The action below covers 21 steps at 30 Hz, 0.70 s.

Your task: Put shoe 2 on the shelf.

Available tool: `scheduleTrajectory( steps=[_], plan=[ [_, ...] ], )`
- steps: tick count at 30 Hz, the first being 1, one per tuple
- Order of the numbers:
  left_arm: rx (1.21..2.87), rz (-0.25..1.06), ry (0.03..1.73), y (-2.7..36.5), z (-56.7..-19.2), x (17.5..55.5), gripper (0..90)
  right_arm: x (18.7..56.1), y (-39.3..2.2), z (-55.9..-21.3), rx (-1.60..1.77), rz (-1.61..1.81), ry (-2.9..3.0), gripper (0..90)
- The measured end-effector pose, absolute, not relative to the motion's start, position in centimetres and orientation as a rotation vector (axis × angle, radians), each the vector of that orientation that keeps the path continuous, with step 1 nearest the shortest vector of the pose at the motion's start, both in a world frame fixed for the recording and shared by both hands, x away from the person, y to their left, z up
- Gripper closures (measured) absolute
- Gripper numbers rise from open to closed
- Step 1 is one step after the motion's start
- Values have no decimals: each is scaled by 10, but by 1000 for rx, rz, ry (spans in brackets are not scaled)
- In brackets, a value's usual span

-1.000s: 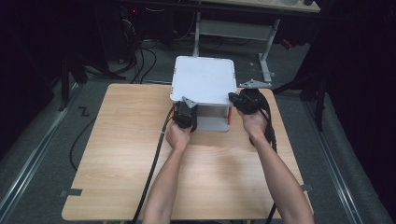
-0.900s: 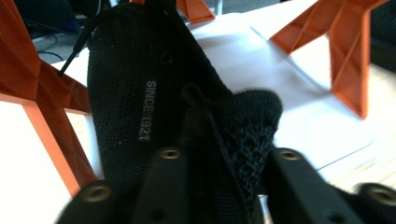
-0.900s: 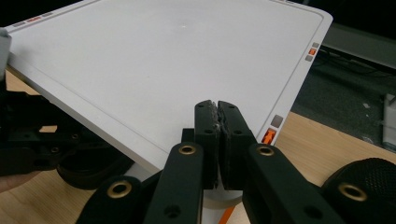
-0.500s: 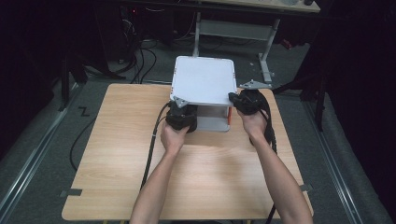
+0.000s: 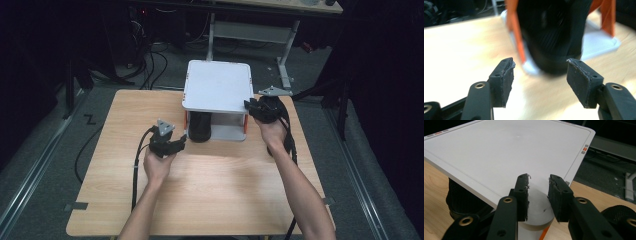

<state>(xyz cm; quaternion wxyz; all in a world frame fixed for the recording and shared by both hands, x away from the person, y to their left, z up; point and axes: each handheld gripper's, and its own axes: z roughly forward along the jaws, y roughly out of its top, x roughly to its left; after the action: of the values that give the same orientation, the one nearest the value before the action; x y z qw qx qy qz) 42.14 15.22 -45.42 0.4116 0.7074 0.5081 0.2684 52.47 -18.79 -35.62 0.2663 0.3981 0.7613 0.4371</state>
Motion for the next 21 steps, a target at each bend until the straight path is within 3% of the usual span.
scheduleTrajectory(
  steps=[12, 21],
  plan=[
    [1838, 725, 1398, 186, -485, 390, 373, 513, -191, -357, 1073, 1228, 2057, 545],
    [1875, 704, 1458, 191, -503, 391, 365, 481, -218, -361, 1054, 1255, 2046, 531]
  ],
)
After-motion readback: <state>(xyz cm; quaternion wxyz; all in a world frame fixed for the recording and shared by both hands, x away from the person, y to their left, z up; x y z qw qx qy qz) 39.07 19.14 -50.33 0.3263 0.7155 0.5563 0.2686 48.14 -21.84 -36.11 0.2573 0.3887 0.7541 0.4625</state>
